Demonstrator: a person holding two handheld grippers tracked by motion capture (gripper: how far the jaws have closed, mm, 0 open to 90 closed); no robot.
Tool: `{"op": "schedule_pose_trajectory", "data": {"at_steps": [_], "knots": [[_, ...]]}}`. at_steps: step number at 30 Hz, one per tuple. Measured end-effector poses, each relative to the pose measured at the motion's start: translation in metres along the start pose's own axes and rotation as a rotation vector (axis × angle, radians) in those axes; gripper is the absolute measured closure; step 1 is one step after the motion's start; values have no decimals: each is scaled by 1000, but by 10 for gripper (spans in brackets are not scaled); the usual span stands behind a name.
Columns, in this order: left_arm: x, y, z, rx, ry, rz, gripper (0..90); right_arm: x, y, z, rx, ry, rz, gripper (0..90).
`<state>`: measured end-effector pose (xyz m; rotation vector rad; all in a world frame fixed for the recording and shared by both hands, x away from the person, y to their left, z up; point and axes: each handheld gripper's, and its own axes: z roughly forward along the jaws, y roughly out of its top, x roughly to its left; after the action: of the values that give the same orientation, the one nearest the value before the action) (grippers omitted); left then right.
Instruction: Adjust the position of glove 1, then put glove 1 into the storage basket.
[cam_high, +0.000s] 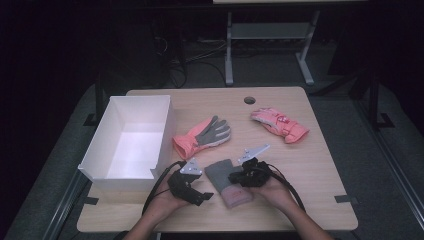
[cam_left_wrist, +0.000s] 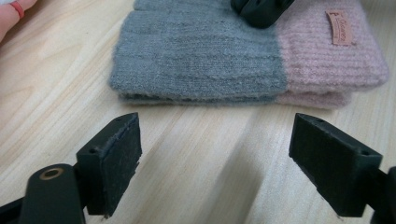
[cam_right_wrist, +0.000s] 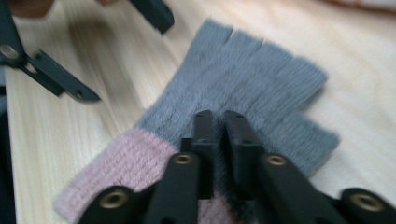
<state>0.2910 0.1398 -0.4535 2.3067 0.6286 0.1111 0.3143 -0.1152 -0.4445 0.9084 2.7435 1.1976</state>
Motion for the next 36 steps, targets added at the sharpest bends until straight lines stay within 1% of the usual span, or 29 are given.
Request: {"op": "schedule_pose_trajectory", "data": {"at_steps": [1, 2, 3, 4, 6, 7, 8, 9, 10, 11, 12, 13, 14, 15, 16, 18, 20, 21, 22, 24, 25, 26, 27, 28, 29, 31, 32, 33, 36], "knots": [[-1, 0, 0, -11, 0, -1, 227, -1, 0, -4, -23, -7, -2, 779], [-1, 1, -2, -12, -2, 9, 261, -2, 0, -9, -41, -13, -4, 782], [-1, 2, -2, -20, -1, 4, 299, -4, 0, -13, -53, -17, -6, 782], [-2, 2, -3, -27, -3, -3, 359, -6, -2, -17, -63, -26, -6, 789], [-1, 4, -6, -39, -15, -25, 530, -10, -6, -25, -73, -51, -4, 856], [0, 4, -7, -38, -30, -40, 650, -12, -9, -28, -71, -63, -4, 888], [0, 5, -7, -47, -34, -54, 842, -16, -16, -33, -61, -79, -24, 900], [1, 6, -8, -40, -39, -63, 842, -16, -16, -33, -61, -79, -24, 900], [0, 7, -7, -37, -37, -69, 895, -17, -20, -36, -48, -88, -29, 900], [-1, 8, -6, -28, -31, -74, 897, -19, -24, -37, -36, -95, -33, 900], [-2, 9, -4, -15, -28, -81, 897, -19, -33, -41, -18, -92, -33, 900], [-2, 10, -2, 3, -23, -84, 897, -19, -33, -41, -18, -92, -33, 900], [-2, 10, -1, 18, -20, -76, 897, -18, -37, -42, -5, -95, -33, 900], [-2, 11, 2, 17, -19, -85, 897, -17, -40, -44, 10, -101, -39, 900], [-2, 12, 4, 30, -16, -74, 897, -14, -47, -45, 17, -92, -41, 900], [-2, 15, 8, 26, -18, -90, 897, -13, -49, -45, 25, -83, -39, 900], [-2, 18, 10, 40, -14, -74, 896, -9, -53, -44, 37, -68, -48, 900], [-3, 19, 11, 26, -12, -88, 896, -7, -55, -43, 42, -61, -48, 900], [-1, 20, 12, 41, -13, -76, 896, -6, -56, -43, 46, -56, -45, 900], [-1, 21, 15, 28, -13, -99, 896, -5, -57, -40, 53, -41, -46, 900], [1, 21, 16, 37, -11, -91, 896, -4, -56, -38, 54, -36, -46, 900], [2, 22, 17, 30, -13, -116, 896, -3, -56, -35, 63, -33, -58, 900], [4, 23, 18, 40, -18, -104, 896, -3, -56, -35, 63, -33, -58, 900], [6, 25, 19, 44, -17, -106, 896, -2, -56, -34, 70, -29, -52, 900], [7, 27, 19, 42, -12, -100, 896, -2, -56, -33, 71, -27, -61, 900], [9, 31, 20, 32, -16, -113, 896, -1, -55, -31, 78, -22, -69, 900], [10, 33, 21, 26, -13, -118, 896, 0, -55, -31, 79, -17, -64, 900], [11, 34, 23, 23, -12, -114, 896, 1, -54, -30, 79, -12, -63, 900], [14, 39, 27, 36, -15, -95, 896, 2, -54, -29, 86, -6, -74, 900]]}}
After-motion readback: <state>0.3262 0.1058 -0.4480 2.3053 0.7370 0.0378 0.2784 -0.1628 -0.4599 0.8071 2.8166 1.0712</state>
